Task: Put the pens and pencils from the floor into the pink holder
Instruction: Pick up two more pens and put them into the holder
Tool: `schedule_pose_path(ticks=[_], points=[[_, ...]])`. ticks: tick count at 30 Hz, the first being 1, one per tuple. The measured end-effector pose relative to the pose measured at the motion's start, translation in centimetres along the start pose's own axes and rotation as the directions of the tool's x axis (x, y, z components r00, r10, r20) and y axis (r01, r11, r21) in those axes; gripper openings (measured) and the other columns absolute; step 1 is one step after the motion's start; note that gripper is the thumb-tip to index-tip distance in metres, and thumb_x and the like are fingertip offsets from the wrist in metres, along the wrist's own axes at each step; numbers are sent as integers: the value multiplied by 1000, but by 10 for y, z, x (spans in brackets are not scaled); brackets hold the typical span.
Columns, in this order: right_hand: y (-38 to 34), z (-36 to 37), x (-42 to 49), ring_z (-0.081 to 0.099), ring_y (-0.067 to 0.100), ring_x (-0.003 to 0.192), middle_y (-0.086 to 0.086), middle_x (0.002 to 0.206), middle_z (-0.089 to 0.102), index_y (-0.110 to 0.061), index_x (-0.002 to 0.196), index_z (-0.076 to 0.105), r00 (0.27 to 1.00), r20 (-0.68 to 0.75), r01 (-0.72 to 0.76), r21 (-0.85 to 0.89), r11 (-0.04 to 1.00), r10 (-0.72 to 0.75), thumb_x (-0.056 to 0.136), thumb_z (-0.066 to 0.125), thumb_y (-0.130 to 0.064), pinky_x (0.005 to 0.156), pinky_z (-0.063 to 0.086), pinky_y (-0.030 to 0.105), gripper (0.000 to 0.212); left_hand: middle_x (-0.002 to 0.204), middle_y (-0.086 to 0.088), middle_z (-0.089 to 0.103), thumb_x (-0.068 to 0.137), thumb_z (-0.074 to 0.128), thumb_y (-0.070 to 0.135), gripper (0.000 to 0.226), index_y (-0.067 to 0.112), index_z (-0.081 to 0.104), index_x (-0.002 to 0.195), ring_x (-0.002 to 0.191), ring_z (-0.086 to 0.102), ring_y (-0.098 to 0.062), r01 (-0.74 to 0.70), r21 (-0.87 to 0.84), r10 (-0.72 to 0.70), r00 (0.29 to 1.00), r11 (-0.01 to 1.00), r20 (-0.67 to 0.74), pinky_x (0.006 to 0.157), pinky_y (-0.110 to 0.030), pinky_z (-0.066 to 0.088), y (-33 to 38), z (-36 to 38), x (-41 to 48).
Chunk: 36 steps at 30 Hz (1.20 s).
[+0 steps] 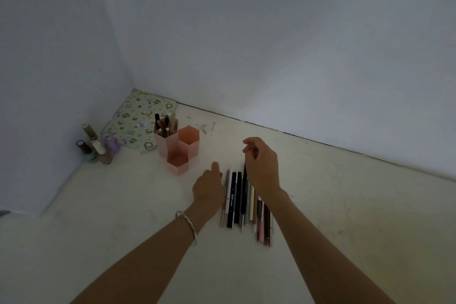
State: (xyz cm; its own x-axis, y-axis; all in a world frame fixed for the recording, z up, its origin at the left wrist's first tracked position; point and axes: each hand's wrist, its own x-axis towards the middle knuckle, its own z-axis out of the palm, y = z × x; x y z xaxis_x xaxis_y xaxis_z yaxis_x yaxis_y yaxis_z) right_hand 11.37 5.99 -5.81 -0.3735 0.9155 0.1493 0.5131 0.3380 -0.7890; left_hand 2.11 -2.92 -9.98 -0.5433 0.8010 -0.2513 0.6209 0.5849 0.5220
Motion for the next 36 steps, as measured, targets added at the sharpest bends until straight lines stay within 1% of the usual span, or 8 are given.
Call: schedule_pose_path(ticks=[3, 7, 16, 20, 23, 27, 31, 36], points=[[-3, 6, 1, 57, 3, 69, -13, 87, 63, -15, 105, 66, 1000, 23, 5, -146, 989, -2, 94, 47, -9, 67, 46, 17, 22, 101, -6, 61, 89, 62, 7, 49, 17, 45, 134, 81, 65, -17, -88, -242, 40, 980, 966, -196, 71, -31, 59, 2, -35, 10], [2, 28, -5, 60, 23, 85, 6, 83, 61, -5, 79, 63, 960, 248, 15, -519, 854, 134, 91, 52, -17, 73, 52, 32, 20, 90, 1, 58, 86, 64, 8, 42, 22, 53, 124, 69, 56, -6, -250, -283, 116, 902, 926, -417, 58, -14, 48, 10, -83, 18], [13, 59, -23, 58, 22, 96, 8, 102, 64, -9, 94, 65, 939, 259, 12, -681, 732, 225, 101, 43, -25, 84, 48, 32, 29, 88, 1, 63, 86, 65, 7, 40, 21, 56, 122, 79, 61, -14, -372, -346, 187, 865, 861, -465, 73, -32, 58, 9, -100, 7], [11, 66, -26, 61, 23, 94, 9, 99, 63, -6, 94, 65, 921, 250, -96, -599, 795, 299, 98, 48, -27, 83, 53, 34, 28, 92, -1, 61, 87, 64, 5, 46, 21, 54, 129, 82, 61, -14, -384, -364, 180, 856, 849, -484, 76, -33, 58, 4, -100, 5], [4, 59, -14, 61, 24, 75, 5, 73, 59, -6, 77, 58, 910, 244, -187, -478, 858, 334, 94, 50, -25, 65, 49, 29, 27, 102, -5, 62, 87, 64, 1, 43, 17, 57, 126, 80, 62, -8, -424, -412, 144, 817, 807, -558, 76, -19, 57, 1, -116, 10], [-23, 27, 22, 53, 24, 65, 6, 72, 57, -7, 78, 51, 951, 77, -278, -222, 935, 301, 90, 50, -23, 59, 37, 28, 20, 111, -7, 62, 86, 62, -3, 41, 9, 57, 125, 87, 60, -4, -481, -339, 40, 619, 809, -784, 75, -2, 48, -21, -164, 31], [-65, 10, 43, 52, 9, 53, -3, 63, 54, -13, 99, 49, 991, -84, -99, 85, 991, 106, 97, 50, -21, 45, 41, 17, 8, 113, -9, 58, 89, 58, 0, 42, 14, 53, 129, 93, 61, -10, -466, -327, 6, 582, 822, -813, 75, -14, 56, -46, -178, 50], [-103, 17, 45, 59, 12, 58, 8, 72, 62, -22, 126, 36, 980, -191, 120, 303, 945, -63, 98, 51, -18, 51, 45, 13, 31, 107, -11, 59, 90, 59, 2, 24, 7, 65, 112, 97, 59, -22, -362, -135, 158, 670, 922, -725, 86, -36, 52, -71, -149, 61]])
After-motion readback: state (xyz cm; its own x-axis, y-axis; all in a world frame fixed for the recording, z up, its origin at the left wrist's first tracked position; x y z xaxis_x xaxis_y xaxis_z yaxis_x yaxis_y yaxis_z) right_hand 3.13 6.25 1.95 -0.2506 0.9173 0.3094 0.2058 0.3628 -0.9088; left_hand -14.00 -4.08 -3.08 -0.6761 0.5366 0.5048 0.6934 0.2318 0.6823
